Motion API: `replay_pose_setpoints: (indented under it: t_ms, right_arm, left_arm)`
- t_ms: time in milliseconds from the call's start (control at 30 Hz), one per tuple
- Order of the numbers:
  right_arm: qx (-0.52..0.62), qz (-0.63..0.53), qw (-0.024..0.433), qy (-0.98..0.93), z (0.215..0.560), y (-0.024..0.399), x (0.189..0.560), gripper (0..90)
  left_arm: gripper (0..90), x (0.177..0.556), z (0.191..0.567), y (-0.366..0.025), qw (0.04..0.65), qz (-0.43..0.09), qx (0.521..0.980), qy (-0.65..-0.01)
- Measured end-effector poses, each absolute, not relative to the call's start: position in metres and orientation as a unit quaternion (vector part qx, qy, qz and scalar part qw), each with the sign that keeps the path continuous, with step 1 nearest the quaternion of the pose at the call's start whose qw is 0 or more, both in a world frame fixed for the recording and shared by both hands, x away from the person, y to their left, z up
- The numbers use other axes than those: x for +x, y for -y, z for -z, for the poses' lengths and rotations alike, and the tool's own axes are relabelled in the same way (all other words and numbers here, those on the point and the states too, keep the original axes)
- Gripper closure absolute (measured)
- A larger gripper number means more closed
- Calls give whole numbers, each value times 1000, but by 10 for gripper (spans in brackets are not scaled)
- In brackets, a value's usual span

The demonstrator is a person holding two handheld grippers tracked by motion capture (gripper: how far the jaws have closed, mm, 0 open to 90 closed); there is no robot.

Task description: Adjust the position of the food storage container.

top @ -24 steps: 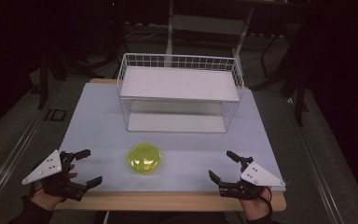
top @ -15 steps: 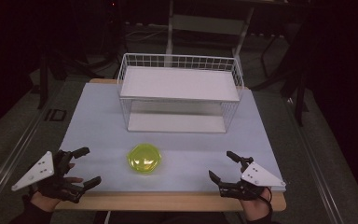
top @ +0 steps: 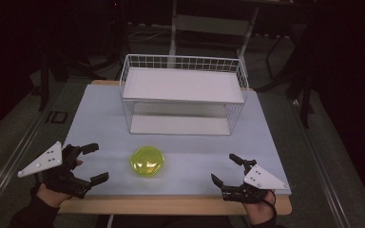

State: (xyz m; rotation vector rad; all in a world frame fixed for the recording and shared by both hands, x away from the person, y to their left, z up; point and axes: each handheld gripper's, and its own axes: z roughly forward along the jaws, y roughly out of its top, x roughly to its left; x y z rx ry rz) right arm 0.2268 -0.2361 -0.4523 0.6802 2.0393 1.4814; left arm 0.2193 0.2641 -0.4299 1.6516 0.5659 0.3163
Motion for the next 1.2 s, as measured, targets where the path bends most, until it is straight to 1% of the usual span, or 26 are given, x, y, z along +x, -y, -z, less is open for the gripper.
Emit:
replay_pose_setpoints:
  t_ms: [133, 167, 233, 267, 300, 333, 367, 433, 500, 533, 667, 733, 767, 800, 833, 867, 933, 967, 1000, 1067, 1100, 1200]
  right_arm:
    - [250, -548, 261, -754, 452, 236, 227, 138]
    - [250, -549, 258, -754, 452, 236, 227, 138]
    - [251, -550, 256, -755, 453, 236, 228, 138]
    - [250, -549, 256, -755, 453, 236, 228, 139]
    - [250, -549, 256, -755, 453, 236, 228, 139]
    - [250, -550, 255, -755, 453, 236, 227, 139]
    - [250, -551, 255, -754, 452, 236, 227, 139]
    - [250, -551, 254, -755, 453, 236, 227, 139]
    - [249, -549, 253, -757, 453, 236, 228, 139]
    - [248, -550, 253, -757, 453, 235, 228, 139]
    - [247, -550, 252, -757, 453, 235, 228, 139]
    - [247, -550, 251, -757, 453, 235, 228, 140]
    - [249, -550, 248, -758, 453, 235, 228, 140]
    - [249, -550, 246, -758, 453, 235, 228, 141]
    - [249, -550, 247, -758, 454, 235, 228, 140]
    - [249, -550, 247, -758, 454, 235, 228, 141]
    - [248, -550, 247, -758, 454, 235, 228, 141]
    - [247, -550, 247, -759, 454, 235, 228, 141]
    - [247, -550, 246, -759, 454, 235, 228, 141]
    - [247, -549, 247, -760, 454, 235, 228, 141]
    - [246, -549, 246, -760, 454, 235, 228, 141]
    - [245, -549, 246, -760, 454, 234, 228, 141]
  left_arm:
    - [10, 228, 430, -262, 619, -138, 728, -259]
    - [46, 232, 429, -261, 616, -140, 731, -259]
    - [64, 236, 429, -258, 614, -142, 733, -256]
    - [99, 237, 429, -257, 613, -149, 734, -252]
    - [166, 237, 429, -257, 613, -149, 734, -252]
    - [166, 237, 429, -257, 613, -149, 734, -252]
    - [210, 240, 430, -254, 614, -149, 735, -248]
    - [353, 245, 432, -249, 610, -144, 741, -242]
    - [473, 248, 434, -246, 603, -139, 746, -246]
    - [497, 250, 435, -244, 602, -134, 747, -247]
    - [649, 262, 444, -232, 575, -114, 763, -272]
    - [650, 264, 447, -229, 566, -114, 767, -279]
    - [706, 266, 450, -227, 559, -107, 772, -282]
    - [712, 269, 455, -222, 542, -111, 780, -294]
    - [759, 271, 457, -221, 537, -110, 782, -296]
    - [772, 272, 460, -220, 532, -113, 785, -297]
    - [844, 273, 462, -219, 527, -117, 787, -298]
    - [867, 276, 465, -219, 515, -129, 791, -303]
    - [890, 277, 466, -219, 512, -130, 792, -307]
    - [898, 280, 469, -219, 508, -131, 793, -310]
    - [900, 283, 473, -221, 497, -131, 793, -326]
    - [900, 287, 477, -222, 485, -129, 795, -341]
